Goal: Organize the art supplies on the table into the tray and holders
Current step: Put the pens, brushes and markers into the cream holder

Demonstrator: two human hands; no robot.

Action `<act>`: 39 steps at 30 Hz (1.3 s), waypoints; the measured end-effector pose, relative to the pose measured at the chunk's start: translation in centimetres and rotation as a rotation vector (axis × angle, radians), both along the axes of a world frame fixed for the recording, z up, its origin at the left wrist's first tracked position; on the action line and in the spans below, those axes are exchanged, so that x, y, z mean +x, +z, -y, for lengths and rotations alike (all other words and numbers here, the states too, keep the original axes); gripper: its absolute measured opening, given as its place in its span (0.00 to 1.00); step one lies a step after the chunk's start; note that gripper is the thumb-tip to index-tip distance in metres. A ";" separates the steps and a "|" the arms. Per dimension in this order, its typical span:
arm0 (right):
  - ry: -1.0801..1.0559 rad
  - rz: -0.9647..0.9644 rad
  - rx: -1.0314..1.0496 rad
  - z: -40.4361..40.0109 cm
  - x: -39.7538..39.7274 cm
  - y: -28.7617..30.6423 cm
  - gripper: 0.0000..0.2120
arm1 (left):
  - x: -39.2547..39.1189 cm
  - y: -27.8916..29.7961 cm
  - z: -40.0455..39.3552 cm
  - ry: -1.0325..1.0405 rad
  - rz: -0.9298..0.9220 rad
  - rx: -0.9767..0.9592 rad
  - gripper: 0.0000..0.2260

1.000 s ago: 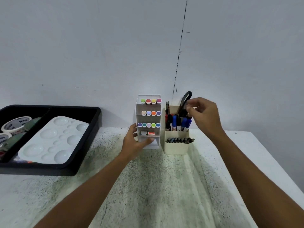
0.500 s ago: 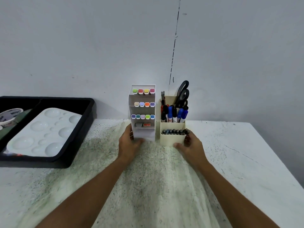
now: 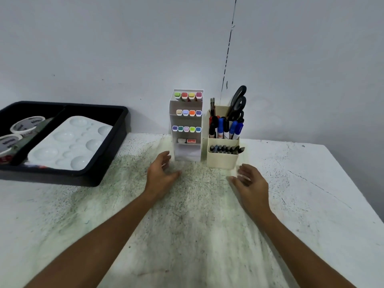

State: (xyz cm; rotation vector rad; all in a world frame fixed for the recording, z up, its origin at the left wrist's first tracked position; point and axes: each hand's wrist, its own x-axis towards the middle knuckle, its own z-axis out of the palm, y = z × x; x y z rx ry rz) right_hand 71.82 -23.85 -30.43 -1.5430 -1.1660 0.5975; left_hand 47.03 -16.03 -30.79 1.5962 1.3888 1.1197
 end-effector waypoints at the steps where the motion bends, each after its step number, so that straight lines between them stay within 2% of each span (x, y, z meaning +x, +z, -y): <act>1: 0.001 0.009 0.016 0.7 -0.2 -0.1 0.23 | -0.6 -0.2 0.7 -0.006 -0.013 0.002 0.33; 3: 0.061 0.053 0.070 1.7 -1.2 -0.2 0.18 | -2.1 -0.3 2.2 -0.035 -0.058 0.020 0.31; 5: 0.183 0.133 0.126 2.1 -2.9 -0.1 0.17 | -3.4 0.2 3.3 -0.081 -0.146 0.080 0.27; 10: 0.437 0.376 0.176 0.4 -9.1 1.6 0.24 | -7.1 3.7 4.4 -0.200 -0.401 0.341 0.24; 12: 0.512 0.447 0.212 -0.6 -12.2 2.8 0.28 | -9.1 5.5 4.3 -0.257 -0.509 0.444 0.25; 15: 0.566 0.476 0.234 -2.2 -16.8 4.9 0.30 | -13.2 8.3 3.9 -0.366 -0.633 0.496 0.28; 20: 0.576 0.587 0.200 -4.4 -24.8 7.8 0.34 | -23.4 11.2 3.1 -0.390 -0.662 0.545 0.31; 25: 0.503 0.645 0.118 -5.5 -32.9 8.7 0.44 | -36.0 10.8 0.9 -0.247 -0.652 0.457 0.37; 30: 0.319 0.751 -0.011 -6.5 -38.7 7.9 0.54 | -46.0 9.2 -2.5 0.011 -0.661 0.393 0.40; 32: 0.240 0.784 -0.051 -6.8 -39.8 7.6 0.58 | -48.6 8.7 -3.8 0.122 -0.765 0.376 0.43; 34: 0.185 0.874 -0.100 -7.0 -40.2 7.3 0.61 | -50.1 8.3 -4.7 0.209 -0.867 0.254 0.49; 36: 0.149 0.951 -0.173 -7.1 -40.3 7.2 0.64 | -50.9 7.9 -5.0 0.245 -0.869 0.123 0.54; 39: 0.121 0.930 -0.272 -6.9 -40.2 7.5 0.68 | -51.6 7.7 -5.5 0.224 -0.862 0.059 0.59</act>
